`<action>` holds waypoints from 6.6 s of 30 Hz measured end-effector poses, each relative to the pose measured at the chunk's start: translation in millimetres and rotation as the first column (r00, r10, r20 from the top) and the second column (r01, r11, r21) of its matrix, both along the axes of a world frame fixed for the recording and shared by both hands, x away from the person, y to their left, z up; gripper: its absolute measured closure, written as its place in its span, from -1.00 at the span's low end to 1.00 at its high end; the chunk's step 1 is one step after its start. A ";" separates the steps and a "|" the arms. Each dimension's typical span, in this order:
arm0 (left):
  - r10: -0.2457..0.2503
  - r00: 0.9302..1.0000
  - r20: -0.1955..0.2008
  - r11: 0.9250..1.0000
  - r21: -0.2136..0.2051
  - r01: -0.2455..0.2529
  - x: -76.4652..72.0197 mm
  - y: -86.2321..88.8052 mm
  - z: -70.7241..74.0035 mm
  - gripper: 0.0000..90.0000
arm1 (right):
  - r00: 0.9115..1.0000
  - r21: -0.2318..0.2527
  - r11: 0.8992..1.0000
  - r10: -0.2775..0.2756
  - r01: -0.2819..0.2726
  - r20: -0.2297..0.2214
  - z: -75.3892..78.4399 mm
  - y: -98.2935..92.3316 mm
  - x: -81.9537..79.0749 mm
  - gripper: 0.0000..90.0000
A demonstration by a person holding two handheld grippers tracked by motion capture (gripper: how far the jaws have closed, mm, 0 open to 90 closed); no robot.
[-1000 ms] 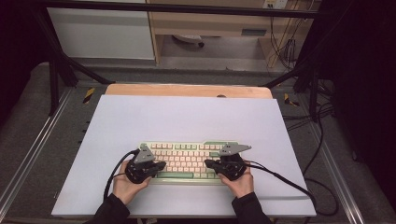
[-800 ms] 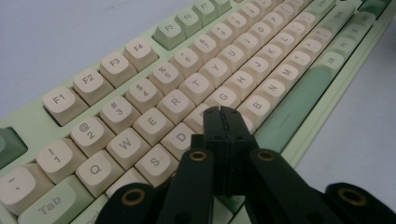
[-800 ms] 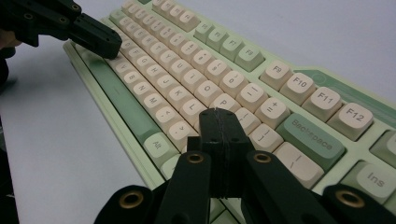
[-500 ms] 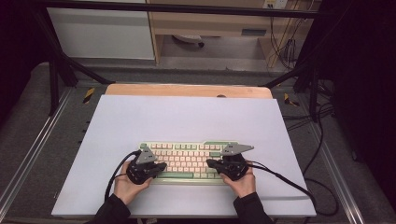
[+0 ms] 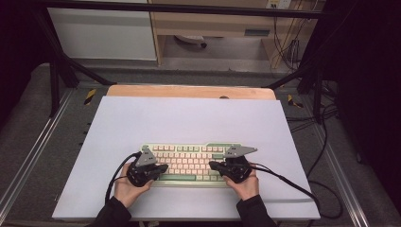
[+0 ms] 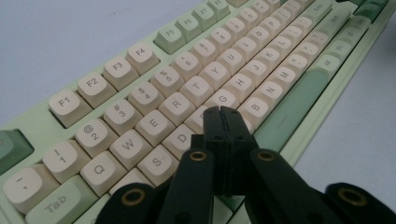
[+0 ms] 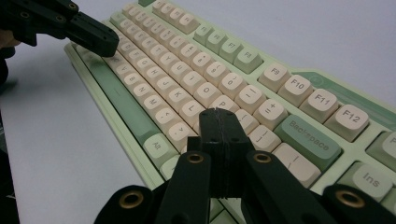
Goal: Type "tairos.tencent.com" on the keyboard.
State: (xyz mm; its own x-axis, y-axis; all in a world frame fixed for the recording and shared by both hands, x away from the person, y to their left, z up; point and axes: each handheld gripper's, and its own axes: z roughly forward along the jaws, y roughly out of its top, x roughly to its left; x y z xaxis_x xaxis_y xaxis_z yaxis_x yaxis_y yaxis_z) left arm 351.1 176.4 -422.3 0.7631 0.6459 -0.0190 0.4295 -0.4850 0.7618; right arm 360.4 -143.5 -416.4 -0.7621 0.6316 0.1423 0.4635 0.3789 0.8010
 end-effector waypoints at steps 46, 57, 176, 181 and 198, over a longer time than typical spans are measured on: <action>0.097 0.995 -0.001 0.995 0.022 -0.097 29.6 2.4 0.0 1.00 | 1.000 -0.006 1.000 0.007 -0.007 -0.007 -2.2 0.9 -0.4 1.00; 0.089 0.996 0.003 0.996 0.031 -0.089 30.3 0.8 -3.4 1.00 | 1.000 -0.006 1.000 0.008 -0.008 -0.006 -2.0 0.9 -0.3 1.00; 0.031 0.999 0.009 1.000 -0.003 -0.031 19.5 -20.5 8.8 1.00 | 1.000 -0.009 1.000 0.018 -0.018 0.003 -2.7 8.8 2.5 1.00; 0.042 0.999 0.003 0.999 0.016 -0.042 24.3 -25.5 3.5 1.00 | 1.000 -0.001 1.000 0.015 -0.015 0.003 -2.2 7.3 2.2 1.00; 0.051 0.999 0.004 0.998 0.027 -0.051 31.8 -33.0 -3.9 1.00 | 1.000 -0.001 1.000 0.017 -0.017 0.007 -1.6 6.9 1.9 1.00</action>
